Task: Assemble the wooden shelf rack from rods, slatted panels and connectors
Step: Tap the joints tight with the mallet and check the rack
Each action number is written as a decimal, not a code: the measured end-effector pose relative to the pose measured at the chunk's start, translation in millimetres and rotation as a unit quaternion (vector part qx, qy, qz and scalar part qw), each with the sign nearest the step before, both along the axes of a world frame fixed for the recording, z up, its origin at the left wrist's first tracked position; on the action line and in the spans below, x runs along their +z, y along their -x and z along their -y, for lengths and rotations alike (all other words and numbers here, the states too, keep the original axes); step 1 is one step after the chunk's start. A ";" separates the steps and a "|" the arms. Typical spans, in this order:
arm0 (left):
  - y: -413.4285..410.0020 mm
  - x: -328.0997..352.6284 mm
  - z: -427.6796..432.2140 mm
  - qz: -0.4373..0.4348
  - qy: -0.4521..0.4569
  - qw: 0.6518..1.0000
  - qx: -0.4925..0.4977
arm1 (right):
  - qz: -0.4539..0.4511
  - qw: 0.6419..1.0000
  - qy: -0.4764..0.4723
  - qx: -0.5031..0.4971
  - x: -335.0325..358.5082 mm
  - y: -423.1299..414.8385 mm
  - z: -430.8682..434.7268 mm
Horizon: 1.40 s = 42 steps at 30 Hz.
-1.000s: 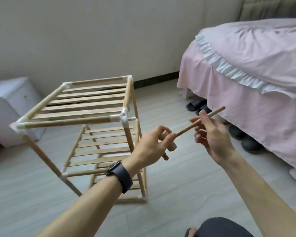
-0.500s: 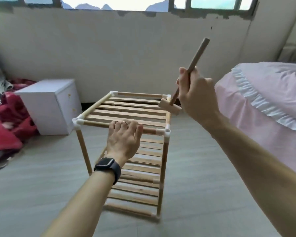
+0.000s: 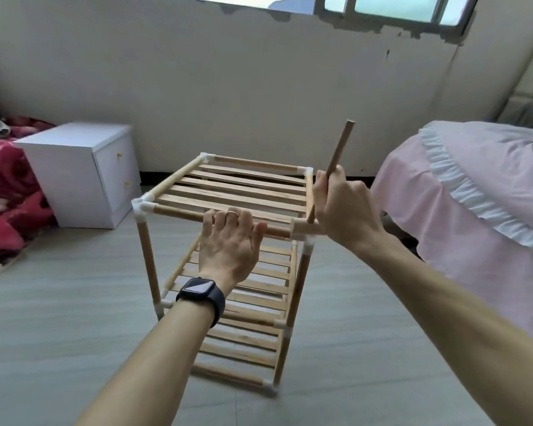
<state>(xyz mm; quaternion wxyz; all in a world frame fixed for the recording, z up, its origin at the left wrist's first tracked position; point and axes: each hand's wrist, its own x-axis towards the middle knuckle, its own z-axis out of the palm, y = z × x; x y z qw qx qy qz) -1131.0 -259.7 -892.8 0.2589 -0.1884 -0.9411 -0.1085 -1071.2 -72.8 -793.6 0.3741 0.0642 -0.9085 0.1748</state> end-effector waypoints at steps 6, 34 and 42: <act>3.5 -2.1 5.7 -0.004 0.012 1.000 -0.014 | -0.164 0.982 0.087 0.015 -2.2 1.4 -9.1; -52.8 -8.7 66.2 -0.090 -0.314 0.945 -0.009 | 0.192 0.921 0.255 0.223 -49.3 -45.5 7.3; -55.8 -41.9 107.5 0.180 -0.349 0.919 -0.025 | 0.214 0.949 0.017 0.229 -28.7 -27.6 62.3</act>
